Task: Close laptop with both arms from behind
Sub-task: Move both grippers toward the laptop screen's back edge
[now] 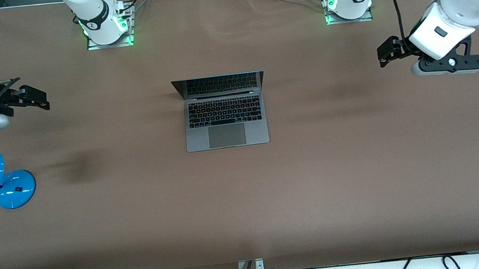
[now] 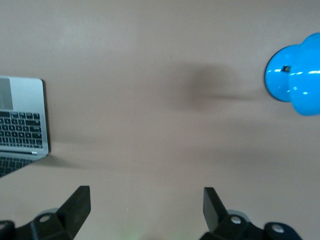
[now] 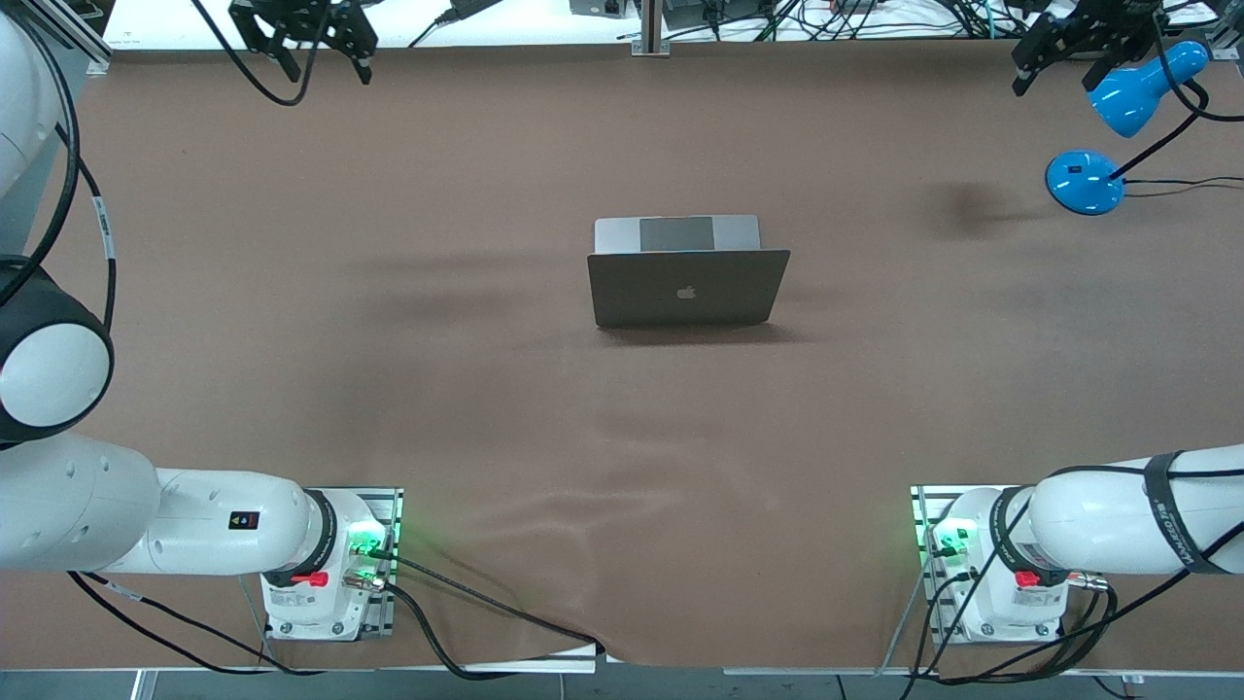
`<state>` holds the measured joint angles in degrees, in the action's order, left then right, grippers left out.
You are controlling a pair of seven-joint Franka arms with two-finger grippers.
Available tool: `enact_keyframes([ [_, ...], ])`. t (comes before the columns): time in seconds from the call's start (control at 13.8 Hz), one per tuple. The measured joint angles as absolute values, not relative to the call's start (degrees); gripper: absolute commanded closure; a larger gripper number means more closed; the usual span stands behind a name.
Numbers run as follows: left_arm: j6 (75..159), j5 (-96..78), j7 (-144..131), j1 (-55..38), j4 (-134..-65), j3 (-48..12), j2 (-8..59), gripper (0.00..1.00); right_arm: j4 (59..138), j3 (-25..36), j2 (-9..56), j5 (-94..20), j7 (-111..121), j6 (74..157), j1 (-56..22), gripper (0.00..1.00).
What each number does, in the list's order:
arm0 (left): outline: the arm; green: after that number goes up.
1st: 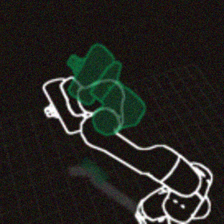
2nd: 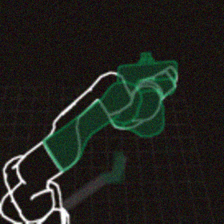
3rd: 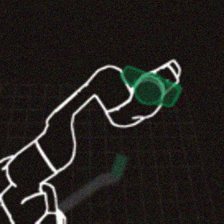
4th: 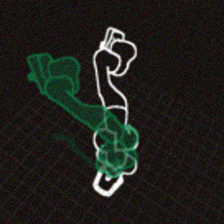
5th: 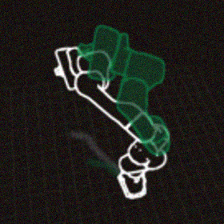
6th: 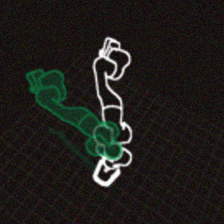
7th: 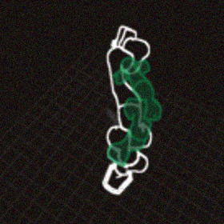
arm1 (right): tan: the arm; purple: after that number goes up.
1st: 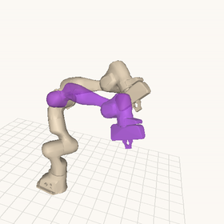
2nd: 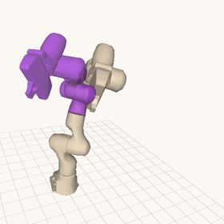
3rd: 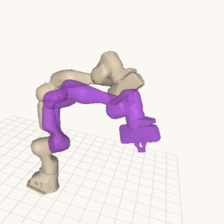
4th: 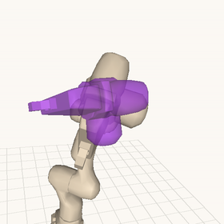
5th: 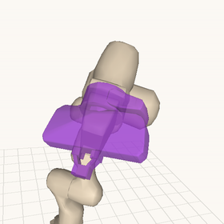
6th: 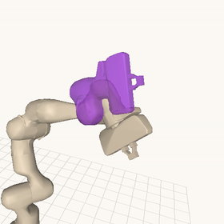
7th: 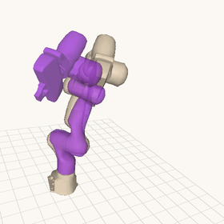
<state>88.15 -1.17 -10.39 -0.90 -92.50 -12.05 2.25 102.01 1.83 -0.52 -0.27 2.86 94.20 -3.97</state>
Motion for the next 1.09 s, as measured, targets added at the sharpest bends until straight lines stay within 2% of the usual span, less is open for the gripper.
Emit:
enact_keyframes([
  [0.22, 88.15, -1.26, -15.53, -1.29, -92.57, -15.67, 2.5, 0.01, 103.91, -3.22, 0.65, -0.55, 2.52, 94.2, -4.09, 0.0],
  [0.44, 88.11, -1.81, -20.63, -1.59, -92.76, -19.8, 3.11, 0.06, 104.8, -8.32, 2.73, -5.28, 2.22, 94.93, -4.25, 0.0],
  [0.73, 87.42, -5.4, -29.47, -1.77, -94.17, -25.42, 4.04, 0.1, 104.89, -11.61, 5.22, -14.32, 1.71, 97.35, -4.85, 0.01],
  [0.8, 87.42, -6.92, -31.95, -1.82, -94.46, -26.58, 4.47, 0.12, 104.92, -12.08, 5.8, -15.63, 0.04, 98.08, -5.27, 0.05],
  [0.87, 87.4, -8.51, -33.9, -1.89, -94.69, -27.32, 4.98, 0.19, 104.92, -12.53, 6.38, -16.65, -2.57, 98.75, -6.01, 0.1],
  [0.94, 87.39, -9.72, -35.56, -2.08, -94.78, -27.95, 5.65, 0.26, 104.95, -13.29, 7.04, -17.4, -5.87, 99.62, -7.07, 0.2],
  [1.02, 87.38, -10.33, -37.71, -2.44, -94.83, -28.69, 6.49, 0.39, 104.98, -14.44, 7.73, -17.66, -9.75, 100.7, -8.28, 0.27],
  [1.09, 87.38, -10.5, -40.81, -3.07, -94.86, -29.58, 7.4, 0.55, 105.0, -15.74, 8.42, -17.7, -13.8, 101.61, -9.47, 0.37],
])
